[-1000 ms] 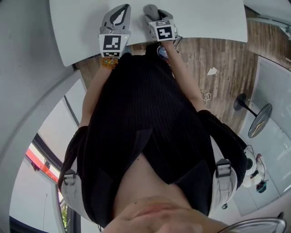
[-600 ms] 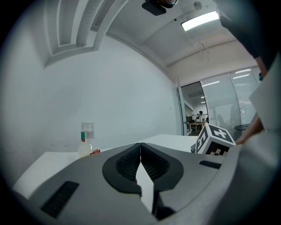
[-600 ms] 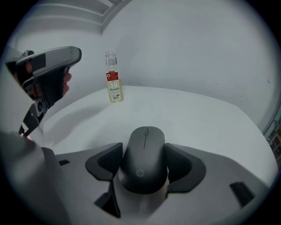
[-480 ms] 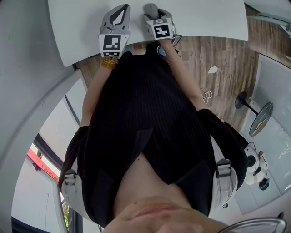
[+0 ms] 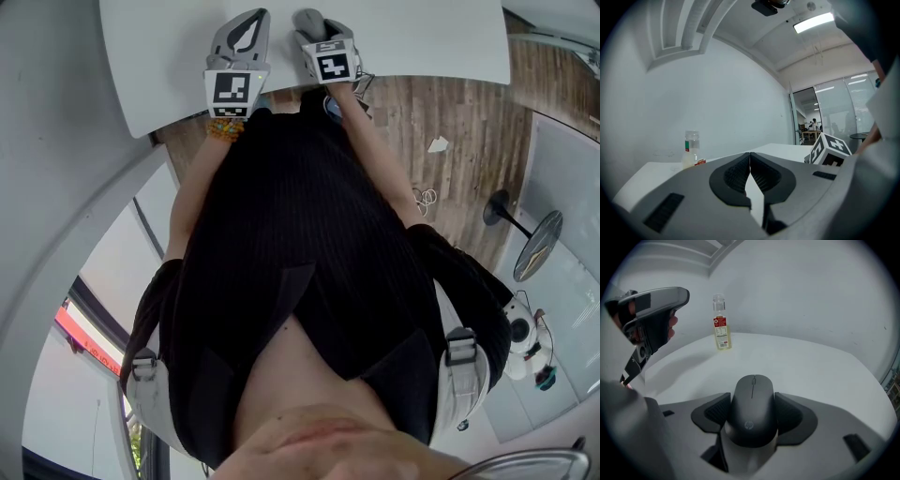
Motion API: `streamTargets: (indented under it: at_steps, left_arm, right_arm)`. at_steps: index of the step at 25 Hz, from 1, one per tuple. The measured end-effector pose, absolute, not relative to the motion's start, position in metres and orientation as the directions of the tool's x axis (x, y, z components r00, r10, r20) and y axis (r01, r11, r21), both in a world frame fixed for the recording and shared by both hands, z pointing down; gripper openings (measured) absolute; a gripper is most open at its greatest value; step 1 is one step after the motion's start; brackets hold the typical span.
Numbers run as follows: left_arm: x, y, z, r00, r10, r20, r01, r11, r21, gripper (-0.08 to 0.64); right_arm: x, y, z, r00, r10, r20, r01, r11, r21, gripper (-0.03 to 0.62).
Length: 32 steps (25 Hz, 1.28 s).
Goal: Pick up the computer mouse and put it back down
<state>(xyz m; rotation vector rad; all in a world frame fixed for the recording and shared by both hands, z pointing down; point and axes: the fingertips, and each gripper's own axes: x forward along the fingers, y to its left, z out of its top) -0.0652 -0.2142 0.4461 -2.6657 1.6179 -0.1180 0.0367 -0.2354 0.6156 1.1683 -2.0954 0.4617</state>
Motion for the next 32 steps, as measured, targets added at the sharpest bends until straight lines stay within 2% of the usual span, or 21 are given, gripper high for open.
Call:
streamTargets:
  at_steps: [8, 15, 25, 32]
  left_arm:
    - [-0.065, -0.214, 0.444, 0.461, -0.885, 0.056, -0.883, -0.464, -0.065, 0.014]
    - [-0.064, -0.212, 0.445, 0.463, -0.885, 0.049, -0.882, -0.466, -0.067, 0.014]
    - [-0.061, -0.209, 0.433, 0.461, -0.887, 0.022, -0.884, -0.461, -0.073, 0.014]
    - [-0.061, -0.207, 0.416, 0.452, -0.891, -0.024, -0.890, -0.449, -0.081, 0.014]
  right_arm:
    - [0.035, -0.233, 0.608, -0.389, -0.620, 0.682, -0.837, 0.547, 0.019, 0.281]
    - [0.037, -0.238, 0.574, -0.412, -0.691, 0.594, -0.842, 0.537, 0.041, 0.281]
    - [0.042, -0.245, 0.477, -0.487, -0.804, 0.341, -0.858, 0.513, -0.015, 0.281]
    - [0.052, -0.241, 0.410, -0.482, -0.863, 0.148, -0.872, 0.489, 0.010, 0.281]
